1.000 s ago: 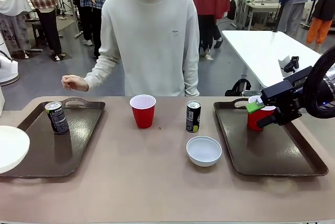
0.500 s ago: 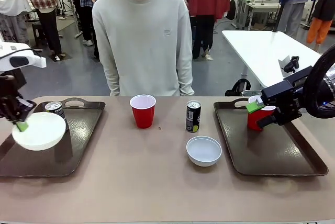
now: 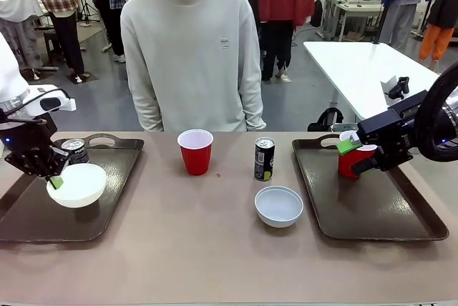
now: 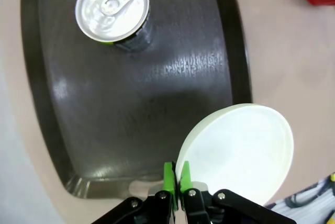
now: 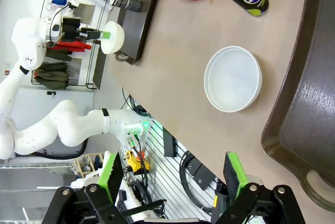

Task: Prepare tableware on both trays.
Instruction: Pick up a Picnic Bowl from the table and place it on a Handle tray.

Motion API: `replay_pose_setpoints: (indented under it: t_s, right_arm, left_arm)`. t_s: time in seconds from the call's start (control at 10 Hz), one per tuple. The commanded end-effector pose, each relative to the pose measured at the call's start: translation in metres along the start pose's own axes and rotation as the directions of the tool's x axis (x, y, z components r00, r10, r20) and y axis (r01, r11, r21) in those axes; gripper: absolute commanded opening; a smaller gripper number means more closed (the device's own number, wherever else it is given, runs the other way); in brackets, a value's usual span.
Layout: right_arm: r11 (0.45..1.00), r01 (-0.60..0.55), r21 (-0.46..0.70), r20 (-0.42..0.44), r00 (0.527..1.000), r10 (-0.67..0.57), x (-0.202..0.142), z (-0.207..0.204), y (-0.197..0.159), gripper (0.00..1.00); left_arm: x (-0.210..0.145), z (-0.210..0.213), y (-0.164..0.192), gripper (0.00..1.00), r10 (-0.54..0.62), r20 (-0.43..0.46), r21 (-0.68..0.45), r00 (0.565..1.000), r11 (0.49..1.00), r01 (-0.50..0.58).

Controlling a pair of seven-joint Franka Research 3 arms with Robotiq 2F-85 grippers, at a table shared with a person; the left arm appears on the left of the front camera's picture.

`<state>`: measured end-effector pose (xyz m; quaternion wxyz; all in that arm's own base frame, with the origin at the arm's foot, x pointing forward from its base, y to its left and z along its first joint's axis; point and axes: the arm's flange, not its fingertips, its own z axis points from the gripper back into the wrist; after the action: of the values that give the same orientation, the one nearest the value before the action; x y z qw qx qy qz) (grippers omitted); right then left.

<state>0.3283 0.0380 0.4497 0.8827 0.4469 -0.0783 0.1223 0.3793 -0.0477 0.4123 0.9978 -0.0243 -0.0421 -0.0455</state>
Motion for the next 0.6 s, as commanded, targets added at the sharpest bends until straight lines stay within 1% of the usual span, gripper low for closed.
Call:
replay_pose_setpoints:
  t_s: [0.0,0.1,0.2,0.3,0.4,0.5]
  right_arm:
    - [1.0,-0.009,0.026,0.006,1.0,0.009,0.002,-0.002,0.0,1.0]
    - [1.0,-0.009,0.026,0.006,1.0,0.009,0.002,-0.002,0.0,1.0]
    - [1.0,-0.009,0.026,0.006,1.0,0.009,0.002,-0.002,0.0,1.0]
    - [1.0,-0.009,0.026,0.006,1.0,0.009,0.002,-0.002,0.0,1.0]
    - [1.0,-0.009,0.026,0.006,1.0,0.009,0.002,-0.002,0.0,1.0]
    - [1.0,-0.009,0.026,0.006,1.0,0.009,0.002,-0.002,0.0,1.0]
  left_arm:
    - [-0.046,-0.047,0.006,0.04,-0.009,-0.009,0.012,1.0,1.0,0.009]
    - [-0.046,-0.063,0.007,0.04,0.005,-0.021,0.021,1.0,1.0,-0.004]
    - [-0.046,-0.073,0.01,0.04,0.009,-0.033,0.002,0.999,1.0,-0.009]
    - [-0.047,-0.073,0.01,0.04,0.011,-0.034,0.003,0.999,1.0,-0.01]
    - [-0.046,-0.07,0.009,0.64,0.027,-0.04,0.009,0.999,1.0,-0.026]
    - [-0.047,-0.07,0.008,0.64,0.035,-0.046,0.018,0.998,0.999,-0.034]
